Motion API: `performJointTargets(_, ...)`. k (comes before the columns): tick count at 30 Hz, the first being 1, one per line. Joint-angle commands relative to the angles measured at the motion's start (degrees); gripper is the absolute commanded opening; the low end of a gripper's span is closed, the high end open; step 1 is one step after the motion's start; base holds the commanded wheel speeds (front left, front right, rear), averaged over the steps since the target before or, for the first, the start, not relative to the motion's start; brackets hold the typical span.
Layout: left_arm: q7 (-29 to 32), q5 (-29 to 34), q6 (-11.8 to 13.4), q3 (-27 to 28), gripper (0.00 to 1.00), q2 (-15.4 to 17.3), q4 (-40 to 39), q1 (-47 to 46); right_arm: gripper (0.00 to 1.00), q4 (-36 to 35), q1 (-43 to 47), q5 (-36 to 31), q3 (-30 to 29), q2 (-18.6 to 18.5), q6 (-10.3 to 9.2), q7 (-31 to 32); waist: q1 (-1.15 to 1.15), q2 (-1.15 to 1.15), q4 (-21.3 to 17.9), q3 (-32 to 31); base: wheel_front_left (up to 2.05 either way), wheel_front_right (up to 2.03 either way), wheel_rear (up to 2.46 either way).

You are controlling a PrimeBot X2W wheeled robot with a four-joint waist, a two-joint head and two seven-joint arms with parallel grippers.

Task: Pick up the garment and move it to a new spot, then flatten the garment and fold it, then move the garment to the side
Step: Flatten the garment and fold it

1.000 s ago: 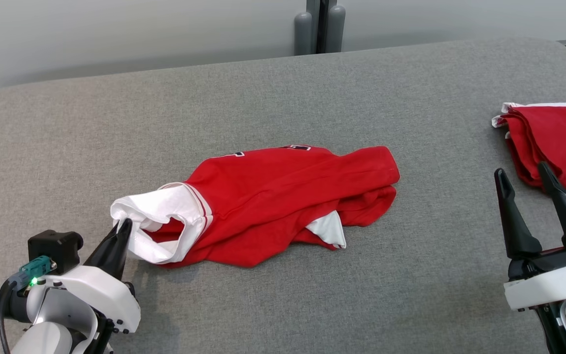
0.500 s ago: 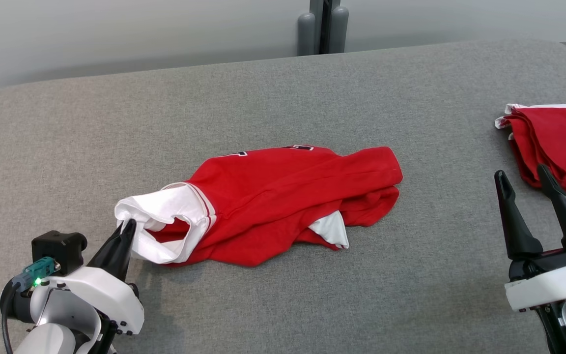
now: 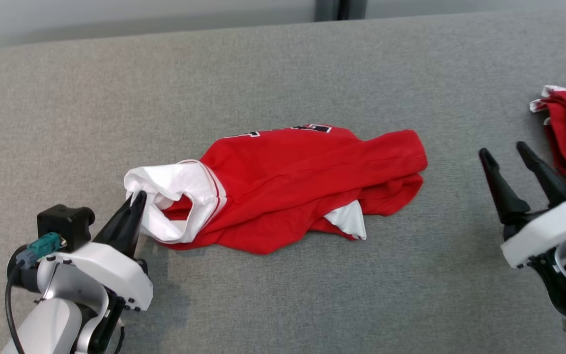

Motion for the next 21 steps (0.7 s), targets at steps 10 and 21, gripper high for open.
performJointTargets(10, -1.59, 0.71, -2.0, -1.5, 0.0, -1.54, 2.9, -4.96, 1.0, 11.33, -11.05, 8.48, 13.83, -4.38, 0.0, 0.35, 0.0, 0.0, 3.47, 5.17, 0.0, 0.0, 0.0)
performJointTargets(21, -3.2, 0.38, -2.95, -1.79, 0.0, -2.06, 5.73, -6.51, 0.0, 15.62, -15.78, 16.88, 23.58, -7.37, 0.0, -0.63, 0.0, 0.0, 3.65, 5.73, 0.0, 0.0, 0.0)
